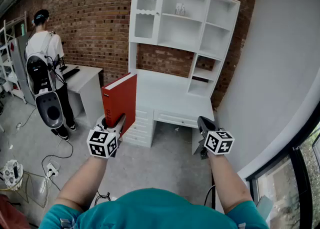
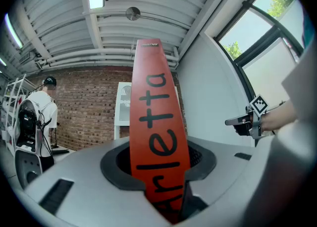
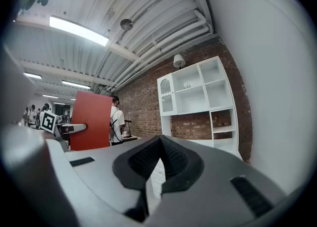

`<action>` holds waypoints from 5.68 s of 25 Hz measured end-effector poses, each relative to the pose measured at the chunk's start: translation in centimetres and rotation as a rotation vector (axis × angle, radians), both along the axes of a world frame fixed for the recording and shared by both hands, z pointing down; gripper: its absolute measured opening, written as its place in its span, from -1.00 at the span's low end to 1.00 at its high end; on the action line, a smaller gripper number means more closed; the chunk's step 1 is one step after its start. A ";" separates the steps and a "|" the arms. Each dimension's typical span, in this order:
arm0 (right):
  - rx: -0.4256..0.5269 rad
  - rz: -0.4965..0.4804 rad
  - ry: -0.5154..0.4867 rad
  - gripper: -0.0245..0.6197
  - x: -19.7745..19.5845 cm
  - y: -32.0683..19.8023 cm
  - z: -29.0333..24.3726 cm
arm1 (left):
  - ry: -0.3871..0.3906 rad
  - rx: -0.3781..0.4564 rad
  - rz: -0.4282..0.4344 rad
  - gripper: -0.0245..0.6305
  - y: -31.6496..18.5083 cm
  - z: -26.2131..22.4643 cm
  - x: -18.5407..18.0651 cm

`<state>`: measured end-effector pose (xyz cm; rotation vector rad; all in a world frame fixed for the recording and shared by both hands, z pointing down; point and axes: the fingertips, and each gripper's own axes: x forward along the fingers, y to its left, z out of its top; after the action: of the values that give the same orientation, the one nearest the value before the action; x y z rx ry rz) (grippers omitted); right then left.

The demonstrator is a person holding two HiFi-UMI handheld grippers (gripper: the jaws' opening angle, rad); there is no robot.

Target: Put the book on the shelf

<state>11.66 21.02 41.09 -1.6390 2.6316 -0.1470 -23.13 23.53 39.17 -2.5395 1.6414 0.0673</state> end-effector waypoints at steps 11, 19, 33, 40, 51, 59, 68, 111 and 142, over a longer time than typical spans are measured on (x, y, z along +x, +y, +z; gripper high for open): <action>-0.006 -0.016 -0.002 -0.86 2.4 -0.6 -0.5 | 0.015 0.010 -0.013 -0.39 -0.3 -0.3 2.5; -0.014 -0.041 -0.014 -0.86 4.2 -0.3 -1.2 | 0.012 0.009 -0.031 -0.39 0.2 -0.6 4.8; -0.028 -0.118 0.011 -0.85 8.8 0.3 -1.1 | 0.052 -0.010 -0.040 -0.39 1.4 1.0 11.6; -0.038 -0.117 0.001 -0.85 7.7 -3.1 0.2 | 0.042 -0.019 -0.019 -0.39 -2.8 2.1 11.6; -0.018 -0.029 -0.005 -0.85 3.4 -17.9 0.4 | 0.074 0.000 0.095 -0.39 -19.9 2.2 7.6; 0.011 0.015 -0.011 -0.85 -1.4 -30.4 -2.2 | 0.040 -0.003 0.165 -0.39 -34.0 0.2 3.5; -0.016 0.060 -0.049 -0.85 -1.4 -39.7 -1.7 | 0.035 -0.028 0.213 -0.39 -44.3 -0.5 3.4; 0.151 -0.006 -0.006 -0.85 6.2 -71.9 -13.8 | 0.048 0.187 0.121 -0.39 -72.0 -13.1 11.2; 0.358 0.078 0.074 -0.85 9.0 -73.9 -42.2 | -0.010 0.249 0.015 -0.39 -79.7 -46.7 17.6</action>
<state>20.61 -52.92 -1.08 -1.6418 2.4529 0.3715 -5.52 -56.14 -7.55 -2.3616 1.5055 0.2440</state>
